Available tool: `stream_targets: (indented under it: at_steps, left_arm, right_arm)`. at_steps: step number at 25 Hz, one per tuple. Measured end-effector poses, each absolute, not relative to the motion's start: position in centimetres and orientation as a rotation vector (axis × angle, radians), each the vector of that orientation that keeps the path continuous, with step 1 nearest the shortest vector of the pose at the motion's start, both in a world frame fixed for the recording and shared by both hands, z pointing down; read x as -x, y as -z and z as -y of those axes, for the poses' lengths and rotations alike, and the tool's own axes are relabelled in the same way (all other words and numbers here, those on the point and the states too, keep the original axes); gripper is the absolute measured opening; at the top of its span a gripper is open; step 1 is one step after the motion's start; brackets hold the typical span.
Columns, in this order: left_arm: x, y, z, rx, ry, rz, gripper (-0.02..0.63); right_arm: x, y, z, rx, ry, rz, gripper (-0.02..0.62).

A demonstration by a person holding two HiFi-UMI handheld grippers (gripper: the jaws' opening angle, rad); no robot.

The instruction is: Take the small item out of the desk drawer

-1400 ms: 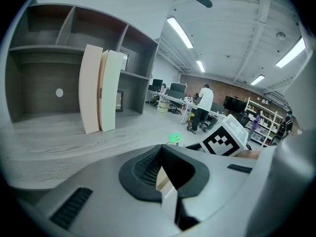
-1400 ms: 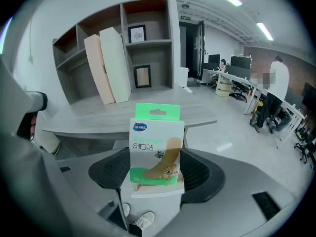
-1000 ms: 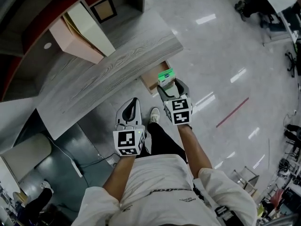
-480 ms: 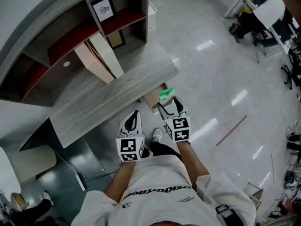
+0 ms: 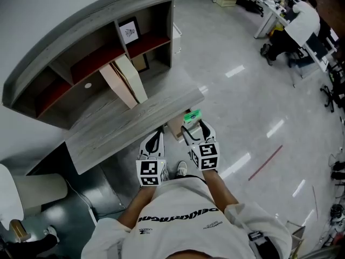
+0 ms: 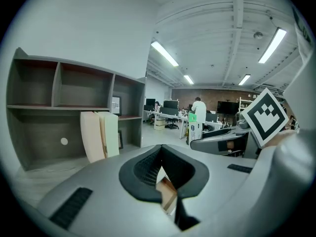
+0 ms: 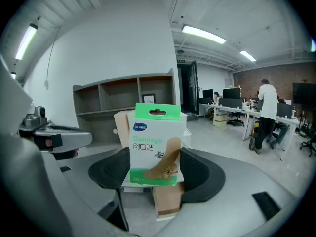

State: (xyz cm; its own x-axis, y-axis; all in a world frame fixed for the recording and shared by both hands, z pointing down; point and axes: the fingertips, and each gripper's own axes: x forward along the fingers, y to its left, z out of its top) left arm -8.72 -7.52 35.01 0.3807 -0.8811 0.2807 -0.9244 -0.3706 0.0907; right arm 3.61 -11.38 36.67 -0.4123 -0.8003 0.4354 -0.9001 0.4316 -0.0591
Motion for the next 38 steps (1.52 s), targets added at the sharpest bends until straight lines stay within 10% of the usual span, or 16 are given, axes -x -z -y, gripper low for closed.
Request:
stream_targets:
  at_steps: [38]
  left_arm:
    - [10.1,-29.2,10.7,-2.497,-0.151,1.728,0.015]
  right_arm:
    - [-3.0,-29.5,13.1,-1.554,-0.263,2.489,0.341]
